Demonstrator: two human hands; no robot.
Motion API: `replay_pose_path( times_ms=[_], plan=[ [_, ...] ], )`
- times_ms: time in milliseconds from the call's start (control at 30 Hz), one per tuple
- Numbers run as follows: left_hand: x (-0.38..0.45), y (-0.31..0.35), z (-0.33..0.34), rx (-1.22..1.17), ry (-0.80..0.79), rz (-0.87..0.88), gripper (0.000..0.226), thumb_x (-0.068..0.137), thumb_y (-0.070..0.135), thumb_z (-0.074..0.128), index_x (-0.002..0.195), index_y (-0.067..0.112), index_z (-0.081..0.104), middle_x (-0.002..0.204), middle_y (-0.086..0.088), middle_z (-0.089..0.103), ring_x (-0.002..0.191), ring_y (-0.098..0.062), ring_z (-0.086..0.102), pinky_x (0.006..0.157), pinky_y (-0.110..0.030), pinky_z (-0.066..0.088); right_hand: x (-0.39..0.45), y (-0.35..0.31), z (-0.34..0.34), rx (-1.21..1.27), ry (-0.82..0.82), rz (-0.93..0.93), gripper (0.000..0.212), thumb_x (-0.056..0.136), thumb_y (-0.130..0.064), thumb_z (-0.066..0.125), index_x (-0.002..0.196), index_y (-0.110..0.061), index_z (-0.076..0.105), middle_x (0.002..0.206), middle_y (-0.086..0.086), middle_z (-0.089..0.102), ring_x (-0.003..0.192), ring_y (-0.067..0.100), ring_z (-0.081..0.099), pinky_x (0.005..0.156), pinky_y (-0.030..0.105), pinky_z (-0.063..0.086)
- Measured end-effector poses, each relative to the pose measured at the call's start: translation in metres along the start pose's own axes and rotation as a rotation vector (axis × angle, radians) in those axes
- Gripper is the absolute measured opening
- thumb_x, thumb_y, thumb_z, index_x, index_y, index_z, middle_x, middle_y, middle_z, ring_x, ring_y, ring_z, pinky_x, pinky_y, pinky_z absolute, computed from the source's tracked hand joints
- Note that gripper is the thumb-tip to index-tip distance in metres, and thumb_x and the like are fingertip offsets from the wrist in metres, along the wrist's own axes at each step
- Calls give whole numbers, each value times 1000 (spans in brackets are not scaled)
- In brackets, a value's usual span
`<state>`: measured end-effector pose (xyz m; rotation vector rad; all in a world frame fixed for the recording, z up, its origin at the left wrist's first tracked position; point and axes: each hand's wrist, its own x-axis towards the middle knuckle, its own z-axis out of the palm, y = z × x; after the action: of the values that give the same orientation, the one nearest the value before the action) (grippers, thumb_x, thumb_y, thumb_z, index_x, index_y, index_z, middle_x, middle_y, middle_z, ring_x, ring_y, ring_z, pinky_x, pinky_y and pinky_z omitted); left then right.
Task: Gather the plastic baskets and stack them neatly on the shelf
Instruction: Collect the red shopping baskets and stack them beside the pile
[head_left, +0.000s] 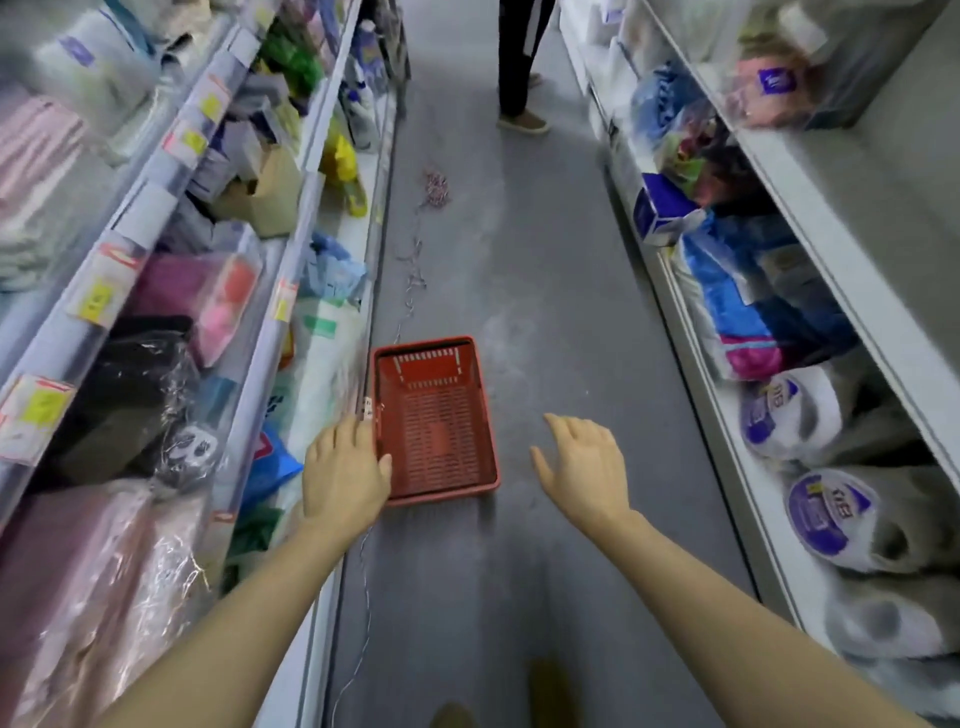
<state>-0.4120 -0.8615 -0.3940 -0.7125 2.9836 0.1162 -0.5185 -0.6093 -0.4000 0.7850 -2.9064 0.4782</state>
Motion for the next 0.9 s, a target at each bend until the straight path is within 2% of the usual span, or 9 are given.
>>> replay_pose_path(
  times_ms=[100, 200, 367, 500, 600, 667, 767, 833, 900],
  plan=[
    [10, -12, 51, -24, -56, -91, 43, 73, 19, 79, 107, -4, 66, 108, -25, 67, 95, -45, 62, 82, -52, 51, 14, 6, 53, 0, -74, -20, 40, 73, -27, 80, 103, -2, 69, 88, 12, 71, 80, 34, 68, 75, 42, 55],
    [21, -23, 109, -50, -120, -173, 40, 79, 21, 74, 110, -4, 65, 111, -24, 65, 97, -45, 61, 81, -53, 50, 21, 14, 111, -20, -101, -49, 39, 75, -28, 80, 102, -2, 70, 86, 12, 72, 78, 33, 68, 73, 43, 56],
    [55, -46, 216, -152, -187, -303, 51, 94, 27, 60, 134, -2, 50, 139, -22, 51, 123, -41, 50, 100, -50, 41, 34, 30, 228, -23, -203, -28, 29, 70, -20, 82, 88, -3, 66, 75, 13, 67, 66, 35, 64, 60, 42, 55],
    [85, -62, 301, -351, -211, -457, 58, 97, 25, 59, 143, -4, 39, 147, -26, 42, 132, -45, 42, 105, -52, 36, 36, 46, 320, 13, -263, -3, 26, 72, -13, 79, 92, -3, 66, 77, 13, 66, 67, 35, 63, 56, 41, 52],
    [102, -78, 352, -500, -215, -575, 68, 99, 26, 56, 153, -3, 25, 156, -26, 31, 140, -46, 34, 112, -54, 32, 35, 55, 374, 61, -299, 52, 26, 85, -19, 68, 106, -4, 63, 93, 15, 66, 83, 37, 62, 65, 44, 52],
    [108, -90, 378, -569, -222, -594, 70, 102, 27, 52, 156, -2, 19, 158, -27, 29, 143, -44, 31, 115, -51, 28, 34, 59, 401, 104, -353, 89, 39, 92, -23, 58, 126, -6, 55, 115, 14, 63, 100, 36, 57, 76, 47, 52],
    [108, -103, 408, -667, -234, -537, 71, 102, 26, 52, 159, 5, 15, 160, -21, 30, 145, -38, 33, 117, -47, 30, 32, 60, 429, 185, -384, 187, 59, 95, -22, 54, 148, -8, 34, 150, 11, 42, 123, 37, 47, 92, 47, 49],
    [106, -106, 418, -719, -244, -512, 76, 101, 26, 53, 161, 16, 8, 162, -15, 32, 143, -36, 38, 115, -47, 34, 31, 60, 440, 262, -397, 250, 67, 95, -18, 54, 154, -11, 22, 158, 9, 28, 135, 34, 40, 102, 44, 42],
    [106, -107, 425, -774, -246, -499, 80, 101, 23, 54, 161, 26, 2, 163, -9, 31, 144, -33, 38, 115, -49, 35, 33, 60, 448, 383, -386, 333, 76, 91, -9, 54, 155, -20, 16, 153, 7, 40, 130, 31, 48, 101, 40, 44]
  ],
)
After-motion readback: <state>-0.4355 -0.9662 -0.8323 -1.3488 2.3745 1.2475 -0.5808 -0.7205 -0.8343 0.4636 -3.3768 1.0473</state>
